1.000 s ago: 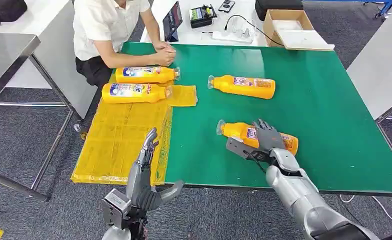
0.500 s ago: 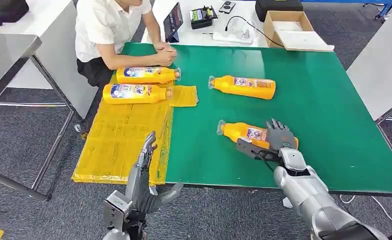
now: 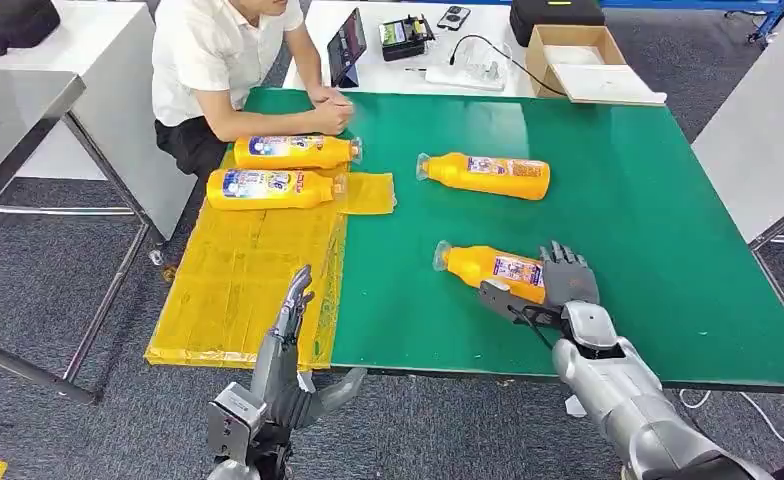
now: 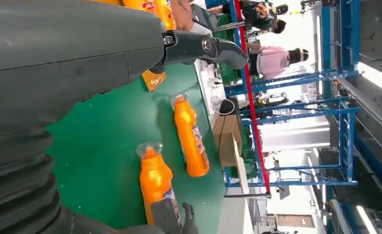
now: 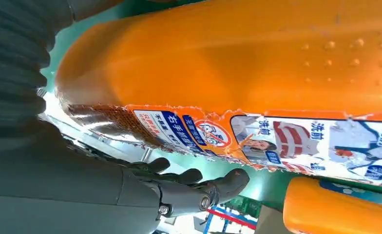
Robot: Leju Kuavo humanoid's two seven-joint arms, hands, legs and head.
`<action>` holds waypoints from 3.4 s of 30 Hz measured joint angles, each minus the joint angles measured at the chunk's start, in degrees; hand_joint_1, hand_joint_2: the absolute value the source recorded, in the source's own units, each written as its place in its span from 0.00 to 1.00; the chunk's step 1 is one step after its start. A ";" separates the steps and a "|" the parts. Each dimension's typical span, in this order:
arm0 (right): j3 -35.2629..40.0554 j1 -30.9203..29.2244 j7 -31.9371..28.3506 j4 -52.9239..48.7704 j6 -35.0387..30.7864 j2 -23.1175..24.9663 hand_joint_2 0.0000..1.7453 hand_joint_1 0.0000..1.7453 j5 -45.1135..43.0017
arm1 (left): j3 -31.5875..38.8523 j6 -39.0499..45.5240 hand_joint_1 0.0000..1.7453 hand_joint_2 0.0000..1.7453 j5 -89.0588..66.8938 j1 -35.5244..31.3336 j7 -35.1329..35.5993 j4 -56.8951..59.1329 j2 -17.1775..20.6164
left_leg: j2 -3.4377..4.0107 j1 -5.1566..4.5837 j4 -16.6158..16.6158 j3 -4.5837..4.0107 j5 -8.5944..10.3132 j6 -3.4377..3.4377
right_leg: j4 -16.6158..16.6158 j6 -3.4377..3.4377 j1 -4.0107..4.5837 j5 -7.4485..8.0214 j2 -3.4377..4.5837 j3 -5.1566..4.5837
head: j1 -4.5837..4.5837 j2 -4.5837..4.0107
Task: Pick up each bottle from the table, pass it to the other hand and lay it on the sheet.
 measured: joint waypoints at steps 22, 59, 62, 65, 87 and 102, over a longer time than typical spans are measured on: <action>-8.04 1.23 -7.82 4.61 0.63 0.02 1.00 1.00 -8.70 | 0.04 -1.22 0.00 1.00 1.33 -2.53 0.26 2.43 0.02 | -0.05 0.02 -0.01 0.84 -0.37 0.09 | -0.07 0.03 0.04 -0.38 0.00 0.28 | 0.00 0.00; -19.61 14.11 -33.09 -12.11 9.27 6.08 1.00 1.00 -40.04 | 2.49 -1.73 0.00 1.00 23.26 -1.20 4.83 3.54 -0.48 | 0.76 0.34 -0.03 1.38 -0.91 -0.13 | -0.27 -0.08 0.38 -0.46 0.68 1.23 | 0.02 0.00; -19.39 14.92 -33.15 -13.40 9.35 6.25 1.00 1.00 -40.69 | 2.49 -1.45 0.00 1.00 23.43 -1.20 4.83 3.54 -0.48 | 0.76 0.31 -0.03 1.29 -0.91 -0.13 | -0.27 -0.08 0.35 -0.46 0.67 1.20 | 0.02 0.00; -18.93 16.42 -36.80 -15.36 11.27 6.58 1.00 1.00 -44.84 | 2.54 -0.57 0.00 1.00 25.79 -1.18 4.92 3.85 -0.48 | 0.65 0.30 -0.03 1.19 -0.91 -0.12 | -0.27 -0.03 0.35 -0.49 0.64 1.19 | 0.04 0.00; 6.09 20.35 -40.50 -33.31 21.40 12.83 1.00 1.00 -59.73 | 2.19 -6.46 0.00 1.00 28.89 -2.22 2.08 3.39 -0.20 | 0.46 0.36 -0.03 0.24 -0.75 -0.19 | -0.18 -0.02 0.36 -0.50 0.37 0.29 | 0.02 0.00; 12.96 17.39 -40.35 -30.66 20.63 12.09 1.00 1.00 -56.22 | 1.31 -10.87 0.00 1.00 29.72 -2.43 2.67 3.54 -0.28 | 0.47 0.37 -0.03 0.22 -0.76 -0.18 | -0.18 -0.02 0.37 -0.49 0.37 0.26 | 0.02 0.00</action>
